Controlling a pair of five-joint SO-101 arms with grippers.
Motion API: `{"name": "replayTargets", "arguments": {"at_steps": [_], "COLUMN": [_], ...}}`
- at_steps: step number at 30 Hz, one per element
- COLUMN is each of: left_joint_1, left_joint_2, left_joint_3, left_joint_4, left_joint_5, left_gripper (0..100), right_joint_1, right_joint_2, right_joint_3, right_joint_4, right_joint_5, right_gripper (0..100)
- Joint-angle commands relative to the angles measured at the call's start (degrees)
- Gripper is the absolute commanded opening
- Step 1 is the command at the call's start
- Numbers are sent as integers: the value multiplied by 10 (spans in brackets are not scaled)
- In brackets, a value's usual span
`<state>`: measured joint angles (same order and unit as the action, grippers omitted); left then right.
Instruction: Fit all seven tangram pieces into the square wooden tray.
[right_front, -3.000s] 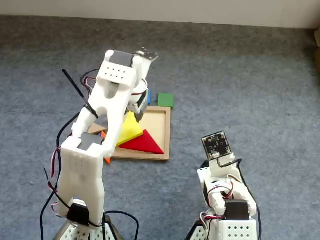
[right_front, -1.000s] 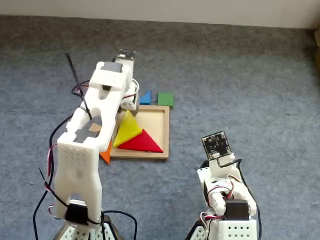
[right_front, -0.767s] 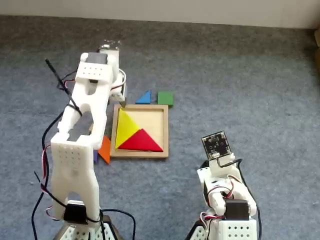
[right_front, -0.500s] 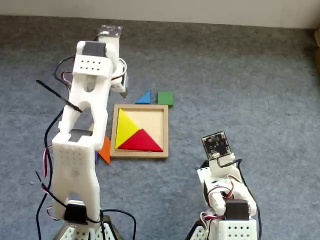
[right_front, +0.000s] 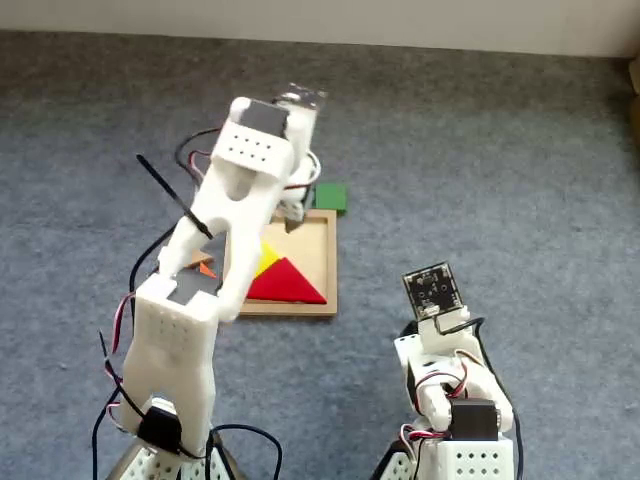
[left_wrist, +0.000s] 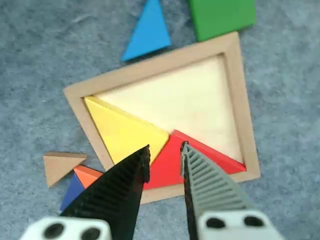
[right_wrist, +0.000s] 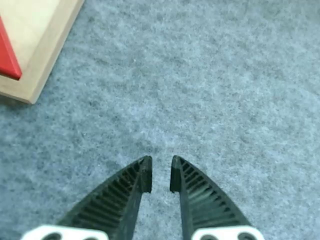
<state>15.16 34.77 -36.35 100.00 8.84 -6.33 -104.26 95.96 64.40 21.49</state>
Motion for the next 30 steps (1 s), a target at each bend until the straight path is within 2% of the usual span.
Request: {"name": "replayTargets", "arguments": {"at_steps": [1, 7, 12, 17, 30], "left_joint_1": [35, 30, 26, 30, 25], "left_joint_2": [-39, 13, 62, 71, -77], "left_joint_3": [38, 102, 106, 107, 107], "left_joint_4": [-6, -98, -97, -61, -12], "left_joint_5": [4, 4, 4, 4, 4], "left_gripper": [114, 113, 108, 108, 107], "right_joint_1": [9, 9, 9, 9, 10], "right_joint_2": [-9, -9, -9, -9, -9], "right_joint_3": [66, 66, 66, 66, 66], "right_joint_4": [-12, -11, -11, -11, -10], "right_joint_5": [7, 7, 7, 7, 7], "right_gripper": [77, 77, 77, 77, 77]}}
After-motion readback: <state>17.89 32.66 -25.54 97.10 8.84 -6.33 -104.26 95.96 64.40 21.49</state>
